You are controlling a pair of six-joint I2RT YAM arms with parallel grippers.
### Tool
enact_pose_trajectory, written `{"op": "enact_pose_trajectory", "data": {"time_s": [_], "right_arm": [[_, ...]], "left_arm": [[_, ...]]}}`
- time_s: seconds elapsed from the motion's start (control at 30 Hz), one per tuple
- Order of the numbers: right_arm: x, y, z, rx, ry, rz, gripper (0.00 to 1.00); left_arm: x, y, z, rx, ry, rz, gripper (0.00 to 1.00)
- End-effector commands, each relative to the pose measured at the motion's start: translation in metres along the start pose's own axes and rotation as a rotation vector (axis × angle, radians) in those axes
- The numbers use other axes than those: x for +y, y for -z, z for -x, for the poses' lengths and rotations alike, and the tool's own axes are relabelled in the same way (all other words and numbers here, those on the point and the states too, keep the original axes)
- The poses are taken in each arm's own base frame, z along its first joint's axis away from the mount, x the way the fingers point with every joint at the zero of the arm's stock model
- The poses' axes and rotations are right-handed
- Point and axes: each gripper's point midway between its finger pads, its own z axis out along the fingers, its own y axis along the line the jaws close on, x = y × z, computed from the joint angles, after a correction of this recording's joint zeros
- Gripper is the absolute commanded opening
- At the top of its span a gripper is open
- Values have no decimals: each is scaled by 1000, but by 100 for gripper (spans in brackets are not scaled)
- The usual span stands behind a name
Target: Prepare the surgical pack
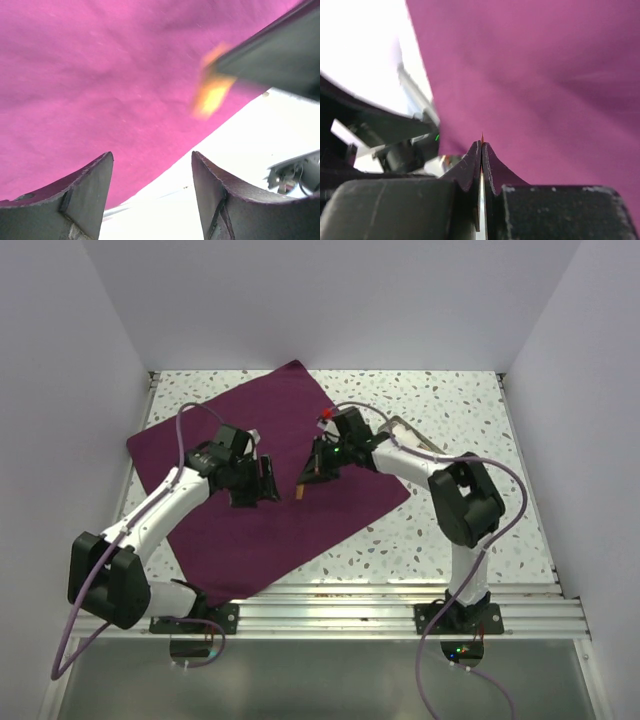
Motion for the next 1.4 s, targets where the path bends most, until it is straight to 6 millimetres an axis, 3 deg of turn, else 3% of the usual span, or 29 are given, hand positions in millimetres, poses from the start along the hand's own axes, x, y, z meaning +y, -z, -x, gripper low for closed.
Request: {"op": "enact_pose_trajectory", "data": {"time_s": [0.0,0.03,0.1,0.27,0.3,0.4,0.43,0.6,0.8,0.9,1.0,1.17,1.2,1.37], "right_arm": [[-32,62,70,-205,19,-97,0],[-61,85,93,-269,-29,-159,0],[-99,125,125,-368,-69,-232,0],[-170,197,174,-536,-128,-417,0],[-189,206,179,-550,-161,-443,0],[-210,221,195,-579,-185,-486,0],[-222,216,196,-566,-202,-499,0],[-239,217,203,-554,-228,-545,1],[-258,219,190,-527,-268,-593,6],[-265,228,185,-529,-267,-641,27],[-263,233,178,-511,-257,-659,39],[-257,249,162,-507,-240,-717,42],[-260,264,157,-518,-262,-737,42],[-263,291,128,-504,-298,-837,42]], "left_arm": [[15,4,23,-58,32,51,68],[21,2,24,-52,38,64,68],[36,-3,28,-39,69,92,66],[48,-23,25,19,51,102,63],[49,-31,24,33,49,100,62],[49,-45,18,83,47,83,61],[49,-47,18,92,45,78,60],[45,-56,26,112,18,63,60],[37,-69,28,147,5,44,60],[33,-82,17,200,9,27,59],[28,-91,12,220,23,0,58],[23,-100,10,240,15,-10,58],[22,-102,10,245,14,-12,58],[16,-120,-1,312,15,-29,57]]}}
